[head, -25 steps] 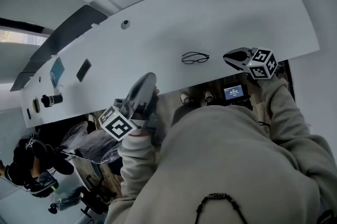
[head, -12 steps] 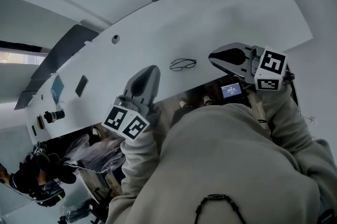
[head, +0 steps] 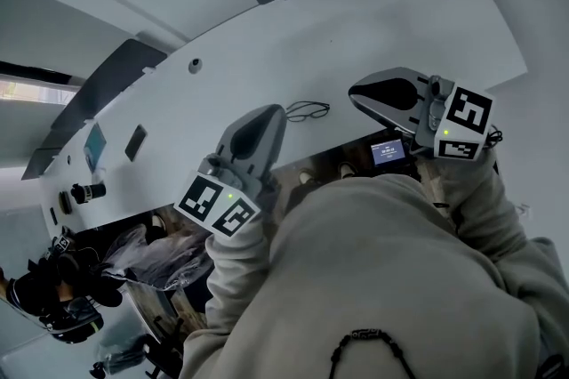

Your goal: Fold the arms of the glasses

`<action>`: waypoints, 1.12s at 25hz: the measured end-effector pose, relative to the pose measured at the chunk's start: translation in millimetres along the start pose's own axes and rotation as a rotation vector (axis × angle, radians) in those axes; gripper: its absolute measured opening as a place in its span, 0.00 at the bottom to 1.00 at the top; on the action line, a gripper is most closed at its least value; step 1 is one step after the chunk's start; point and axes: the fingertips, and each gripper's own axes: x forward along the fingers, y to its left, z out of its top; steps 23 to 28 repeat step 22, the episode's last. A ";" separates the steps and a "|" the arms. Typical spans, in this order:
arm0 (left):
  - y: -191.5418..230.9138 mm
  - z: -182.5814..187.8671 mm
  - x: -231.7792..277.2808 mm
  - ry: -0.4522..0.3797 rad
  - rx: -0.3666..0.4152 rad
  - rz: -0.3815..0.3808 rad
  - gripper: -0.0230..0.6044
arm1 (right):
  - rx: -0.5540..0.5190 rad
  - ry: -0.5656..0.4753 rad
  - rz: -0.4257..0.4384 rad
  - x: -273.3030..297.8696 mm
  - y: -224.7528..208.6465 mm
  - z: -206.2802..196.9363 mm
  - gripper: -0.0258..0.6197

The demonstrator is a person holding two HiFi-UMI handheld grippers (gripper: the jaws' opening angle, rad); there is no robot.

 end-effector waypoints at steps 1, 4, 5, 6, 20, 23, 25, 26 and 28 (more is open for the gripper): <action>-0.5 0.1 -0.2 -0.001 -0.002 0.001 0.04 | -0.004 0.001 0.004 0.6 1.0 1.4 0.07; -2.2 0.2 -1.7 0.000 -0.007 0.001 0.04 | -0.014 0.007 0.004 1.9 2.8 3.8 0.07; -2.9 0.2 -2.2 0.001 -0.007 0.000 0.04 | -0.014 0.006 0.005 1.9 3.3 4.1 0.07; -3.6 0.2 -2.6 0.000 -0.007 0.000 0.04 | -0.014 0.005 0.006 1.9 3.6 4.2 0.07; -7.2 -0.6 -4.3 -0.010 -0.008 -0.003 0.04 | -0.036 0.011 0.001 -1.3 1.7 6.3 0.07; -7.4 -0.3 -4.4 -0.009 -0.008 -0.004 0.04 | -0.040 0.010 0.002 -1.9 1.1 8.4 0.07; -7.4 -0.3 -4.4 -0.009 -0.008 -0.004 0.04 | -0.040 0.010 0.002 -1.9 1.1 8.4 0.07; -7.4 -0.3 -4.4 -0.009 -0.008 -0.004 0.04 | -0.040 0.010 0.002 -1.9 1.1 8.4 0.07; -7.4 -0.3 -4.4 -0.009 -0.008 -0.004 0.04 | -0.040 0.010 0.002 -1.9 1.1 8.4 0.07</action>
